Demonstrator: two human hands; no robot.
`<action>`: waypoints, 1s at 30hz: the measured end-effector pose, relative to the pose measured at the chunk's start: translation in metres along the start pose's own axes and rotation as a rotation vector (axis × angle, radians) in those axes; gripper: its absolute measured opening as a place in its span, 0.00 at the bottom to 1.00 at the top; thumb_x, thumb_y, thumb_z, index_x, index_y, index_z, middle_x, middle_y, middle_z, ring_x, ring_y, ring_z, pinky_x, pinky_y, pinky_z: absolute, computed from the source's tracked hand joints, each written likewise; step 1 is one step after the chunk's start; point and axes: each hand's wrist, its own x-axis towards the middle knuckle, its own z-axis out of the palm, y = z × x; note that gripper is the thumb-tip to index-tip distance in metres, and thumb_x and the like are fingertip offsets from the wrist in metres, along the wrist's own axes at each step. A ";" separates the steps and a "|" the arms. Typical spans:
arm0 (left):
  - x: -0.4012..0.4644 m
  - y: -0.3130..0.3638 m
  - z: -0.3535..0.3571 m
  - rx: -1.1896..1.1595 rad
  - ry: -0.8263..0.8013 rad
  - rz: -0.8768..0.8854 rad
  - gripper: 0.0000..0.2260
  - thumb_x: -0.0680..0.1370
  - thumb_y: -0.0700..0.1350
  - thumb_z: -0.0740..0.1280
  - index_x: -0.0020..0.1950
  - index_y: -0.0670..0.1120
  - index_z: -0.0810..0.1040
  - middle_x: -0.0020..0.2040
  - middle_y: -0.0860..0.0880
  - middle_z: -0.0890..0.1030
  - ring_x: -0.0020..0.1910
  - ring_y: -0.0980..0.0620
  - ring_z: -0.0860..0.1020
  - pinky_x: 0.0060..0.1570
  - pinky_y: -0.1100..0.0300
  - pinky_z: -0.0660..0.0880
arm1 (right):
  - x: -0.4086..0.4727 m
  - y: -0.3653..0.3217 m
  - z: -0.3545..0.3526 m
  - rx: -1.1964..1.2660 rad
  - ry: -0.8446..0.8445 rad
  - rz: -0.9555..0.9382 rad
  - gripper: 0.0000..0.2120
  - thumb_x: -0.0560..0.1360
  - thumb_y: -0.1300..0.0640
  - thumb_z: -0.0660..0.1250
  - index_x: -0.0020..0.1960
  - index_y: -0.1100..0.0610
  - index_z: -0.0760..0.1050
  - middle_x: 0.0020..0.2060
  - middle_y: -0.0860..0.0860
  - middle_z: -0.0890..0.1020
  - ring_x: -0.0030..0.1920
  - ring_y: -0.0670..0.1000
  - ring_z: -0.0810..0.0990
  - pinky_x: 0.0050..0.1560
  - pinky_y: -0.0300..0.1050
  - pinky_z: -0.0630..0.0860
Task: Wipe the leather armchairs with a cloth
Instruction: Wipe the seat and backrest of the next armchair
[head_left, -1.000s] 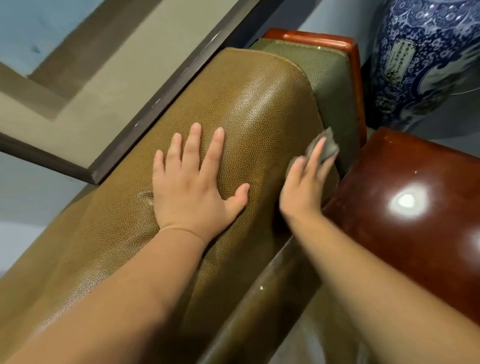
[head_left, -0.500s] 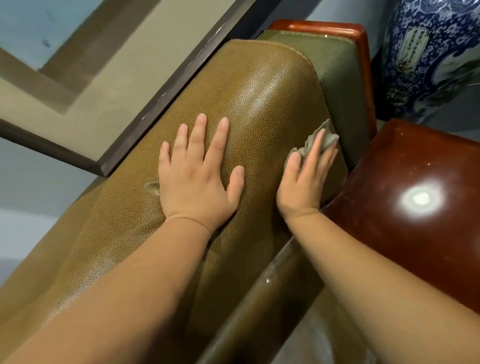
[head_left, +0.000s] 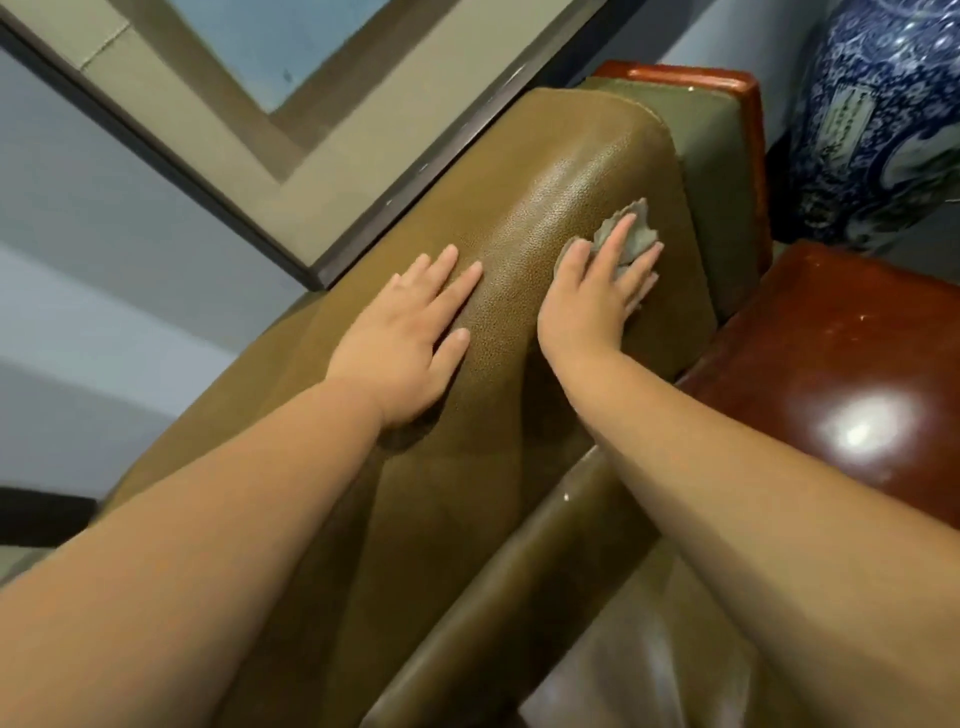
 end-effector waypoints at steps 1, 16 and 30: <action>-0.013 -0.005 0.004 0.050 0.027 -0.005 0.27 0.86 0.57 0.51 0.86 0.56 0.54 0.86 0.50 0.54 0.85 0.44 0.53 0.83 0.44 0.49 | -0.017 -0.004 0.006 -0.017 -0.012 -0.077 0.31 0.85 0.41 0.48 0.85 0.47 0.44 0.83 0.58 0.36 0.83 0.62 0.37 0.82 0.62 0.42; -0.016 -0.007 0.033 0.195 0.242 0.000 0.34 0.81 0.64 0.58 0.85 0.53 0.58 0.85 0.46 0.60 0.83 0.40 0.60 0.79 0.35 0.57 | -0.041 0.141 0.025 0.007 0.029 0.433 0.29 0.87 0.44 0.47 0.85 0.48 0.42 0.84 0.58 0.45 0.82 0.67 0.45 0.82 0.59 0.46; -0.016 -0.009 0.043 0.183 0.275 -0.007 0.35 0.80 0.64 0.59 0.86 0.54 0.58 0.85 0.47 0.59 0.83 0.41 0.59 0.80 0.38 0.58 | -0.085 0.094 0.041 0.020 -0.008 0.036 0.35 0.84 0.41 0.47 0.85 0.53 0.40 0.82 0.65 0.40 0.83 0.62 0.39 0.81 0.52 0.38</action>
